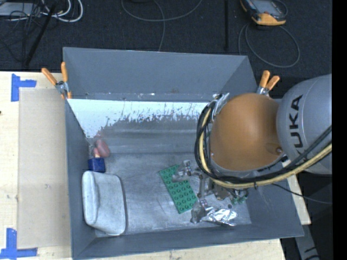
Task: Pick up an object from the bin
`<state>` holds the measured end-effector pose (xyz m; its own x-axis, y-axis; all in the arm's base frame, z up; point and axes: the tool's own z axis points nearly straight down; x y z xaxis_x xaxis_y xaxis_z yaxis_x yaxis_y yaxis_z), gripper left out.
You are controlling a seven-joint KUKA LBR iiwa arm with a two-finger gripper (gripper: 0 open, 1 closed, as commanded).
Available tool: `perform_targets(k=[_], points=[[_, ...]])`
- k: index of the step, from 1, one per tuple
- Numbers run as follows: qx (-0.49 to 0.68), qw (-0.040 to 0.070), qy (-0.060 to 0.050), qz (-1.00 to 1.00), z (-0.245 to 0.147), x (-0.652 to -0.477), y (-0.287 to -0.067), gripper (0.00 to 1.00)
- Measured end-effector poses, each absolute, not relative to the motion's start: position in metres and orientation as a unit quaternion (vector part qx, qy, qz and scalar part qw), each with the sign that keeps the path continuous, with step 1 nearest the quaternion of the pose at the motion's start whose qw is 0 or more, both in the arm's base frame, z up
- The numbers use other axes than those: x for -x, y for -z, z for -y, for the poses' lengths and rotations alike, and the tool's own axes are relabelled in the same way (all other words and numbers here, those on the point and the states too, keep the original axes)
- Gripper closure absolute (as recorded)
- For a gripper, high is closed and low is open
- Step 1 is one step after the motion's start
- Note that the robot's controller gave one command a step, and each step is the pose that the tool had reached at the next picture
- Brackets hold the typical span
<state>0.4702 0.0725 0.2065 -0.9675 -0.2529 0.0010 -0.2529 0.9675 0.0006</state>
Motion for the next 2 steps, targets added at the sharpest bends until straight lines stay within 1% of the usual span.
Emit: perform_targets(k=[1,2], points=[[-0.079,0.0,0.0,0.997,-0.0517,-0.4761,-0.088,0.0],[-0.079,0.001,0.0,0.997,-0.0518,-0.4757,-0.0907,1.0]])
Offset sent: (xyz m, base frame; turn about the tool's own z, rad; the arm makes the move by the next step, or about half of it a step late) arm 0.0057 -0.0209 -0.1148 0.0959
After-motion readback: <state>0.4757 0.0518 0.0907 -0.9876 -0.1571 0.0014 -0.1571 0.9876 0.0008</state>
